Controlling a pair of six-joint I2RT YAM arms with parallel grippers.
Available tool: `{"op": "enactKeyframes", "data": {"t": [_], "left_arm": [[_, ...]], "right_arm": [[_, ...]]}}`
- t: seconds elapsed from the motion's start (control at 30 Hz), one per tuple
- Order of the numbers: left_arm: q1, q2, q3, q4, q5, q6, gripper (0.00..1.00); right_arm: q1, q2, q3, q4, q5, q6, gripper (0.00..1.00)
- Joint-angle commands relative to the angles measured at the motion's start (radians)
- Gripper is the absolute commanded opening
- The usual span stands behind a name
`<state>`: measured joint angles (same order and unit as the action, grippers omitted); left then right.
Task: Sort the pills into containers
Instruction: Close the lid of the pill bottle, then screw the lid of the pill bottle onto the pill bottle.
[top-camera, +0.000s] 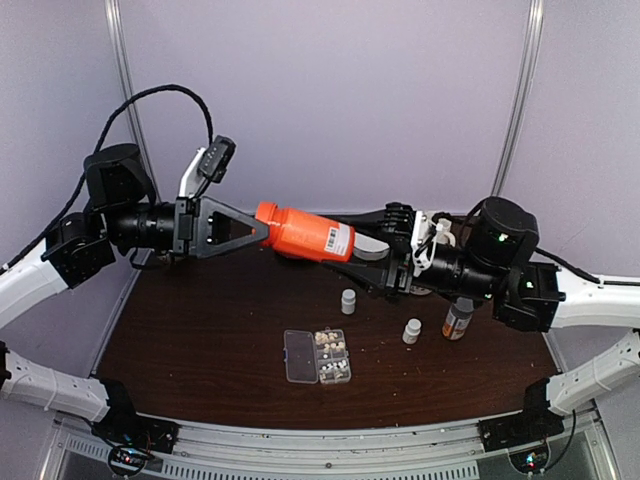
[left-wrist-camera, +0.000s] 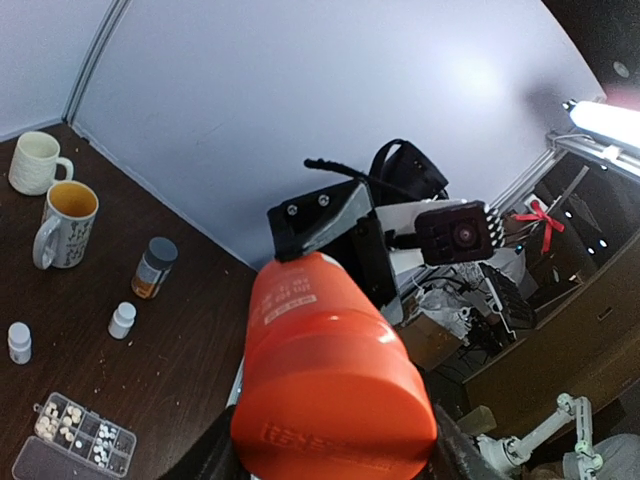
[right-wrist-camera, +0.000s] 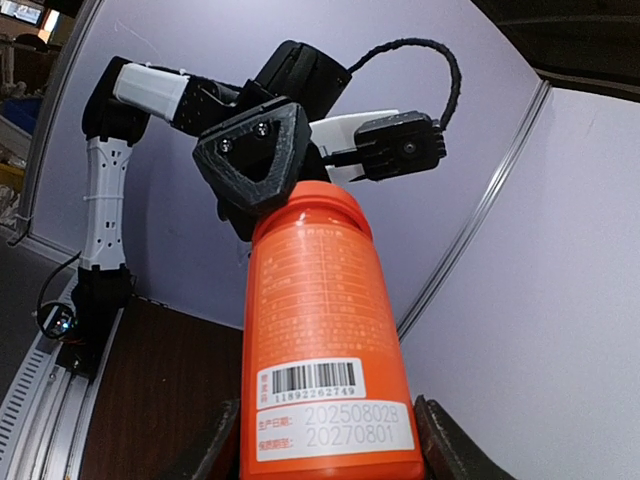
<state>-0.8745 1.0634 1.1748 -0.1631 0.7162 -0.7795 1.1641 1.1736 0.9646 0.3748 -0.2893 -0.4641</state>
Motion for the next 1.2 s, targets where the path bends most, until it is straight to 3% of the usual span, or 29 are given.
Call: {"op": "enactKeyframes", "data": {"t": [0.0,0.13,0.3,0.43,0.73,0.87,1.03,1.1,1.17], "left_arm": [[-0.02,0.04,0.021,-0.139,0.035,0.039,0.07],[-0.02,0.069,-0.004,-0.126,0.044,-0.046,0.07],[-0.02,0.099,-0.049,-0.036,0.065,-0.149,0.05],[-0.02,0.11,-0.078,0.041,0.086,-0.222,0.05],[0.007,0.103,-0.069,-0.113,-0.061,-0.218,0.01],[0.017,0.101,-0.093,-0.096,-0.088,-0.274,0.0],[0.019,0.086,-0.137,-0.018,-0.121,-0.332,0.0],[0.017,0.09,-0.132,0.001,-0.095,-0.292,0.0],[0.017,0.104,-0.114,0.011,-0.039,-0.225,0.02]], "right_arm": [[0.032,0.014,0.031,-0.248,0.064,-0.166,0.0],[0.073,0.016,0.029,-0.253,0.188,-0.293,0.0],[0.136,0.031,-0.01,-0.099,0.285,-0.403,0.0],[0.208,0.072,-0.027,0.032,0.469,-0.531,0.0],[0.276,0.097,-0.042,0.133,0.628,-0.679,0.0],[0.311,0.126,-0.053,0.221,0.717,-0.75,0.0],[0.326,0.148,-0.039,0.256,0.752,-0.733,0.0],[0.32,0.117,-0.042,0.209,0.682,-0.66,0.0],[0.287,0.078,-0.006,0.058,0.536,-0.51,0.0]]}}
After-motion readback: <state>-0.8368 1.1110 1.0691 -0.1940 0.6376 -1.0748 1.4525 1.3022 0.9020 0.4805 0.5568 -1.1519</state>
